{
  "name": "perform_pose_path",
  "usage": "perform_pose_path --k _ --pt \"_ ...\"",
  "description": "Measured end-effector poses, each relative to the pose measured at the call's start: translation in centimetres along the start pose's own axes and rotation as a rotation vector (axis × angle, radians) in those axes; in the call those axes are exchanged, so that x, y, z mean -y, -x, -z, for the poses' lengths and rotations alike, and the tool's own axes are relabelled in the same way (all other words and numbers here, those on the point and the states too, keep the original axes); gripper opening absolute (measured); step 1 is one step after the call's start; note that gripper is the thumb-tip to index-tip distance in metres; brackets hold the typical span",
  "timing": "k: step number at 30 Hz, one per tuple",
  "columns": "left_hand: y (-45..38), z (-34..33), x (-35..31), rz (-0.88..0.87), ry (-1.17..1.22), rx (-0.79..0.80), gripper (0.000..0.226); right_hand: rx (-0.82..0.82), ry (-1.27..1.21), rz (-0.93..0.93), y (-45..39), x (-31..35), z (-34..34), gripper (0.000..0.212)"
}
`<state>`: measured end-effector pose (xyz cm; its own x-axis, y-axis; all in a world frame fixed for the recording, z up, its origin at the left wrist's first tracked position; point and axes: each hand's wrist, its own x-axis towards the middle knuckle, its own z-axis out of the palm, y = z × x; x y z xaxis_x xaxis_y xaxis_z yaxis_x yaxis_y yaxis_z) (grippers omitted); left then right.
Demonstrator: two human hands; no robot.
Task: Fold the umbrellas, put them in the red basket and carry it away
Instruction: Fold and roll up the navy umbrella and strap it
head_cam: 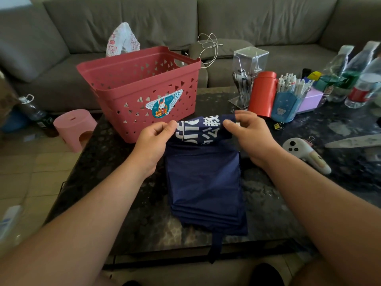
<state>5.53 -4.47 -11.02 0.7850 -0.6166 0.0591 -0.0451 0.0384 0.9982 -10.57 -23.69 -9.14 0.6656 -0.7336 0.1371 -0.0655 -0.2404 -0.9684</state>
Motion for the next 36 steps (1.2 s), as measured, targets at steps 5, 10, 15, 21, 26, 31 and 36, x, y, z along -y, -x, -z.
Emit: perform_pose_path --k 5,10,15,21,26,31,36 --pt "0.5 -0.3 -0.9 -0.054 0.005 -0.062 0.026 0.033 -0.292 -0.048 0.3 3.6 0.2 0.011" --pt "0.6 -0.3 -0.4 -0.103 -0.020 0.024 0.072 0.112 -0.395 -0.055 0.3 4.2 0.1 0.017" --pt "0.4 0.2 1.1 -0.049 -0.188 -0.027 0.087 0.008 -0.310 -0.024 -0.5 2.7 0.2 0.011" --pt "0.5 0.9 2.1 -0.061 -0.363 0.033 0.099 0.022 -0.284 -0.092 0.1 1.2 0.0 0.011" --pt "0.1 1.1 1.7 -0.054 -0.352 -0.033 0.089 0.047 -0.397 -0.107 0.0 1.5 0.1 0.010" --pt "0.7 1.8 2.3 -0.059 -0.695 0.007 0.094 0.078 -0.338 -0.138 -0.3 0.7 -0.7 0.007" --pt "0.2 2.2 1.4 -0.046 -0.789 0.118 0.099 0.098 -0.368 -0.137 -0.1 0.7 -1.2 0.006"
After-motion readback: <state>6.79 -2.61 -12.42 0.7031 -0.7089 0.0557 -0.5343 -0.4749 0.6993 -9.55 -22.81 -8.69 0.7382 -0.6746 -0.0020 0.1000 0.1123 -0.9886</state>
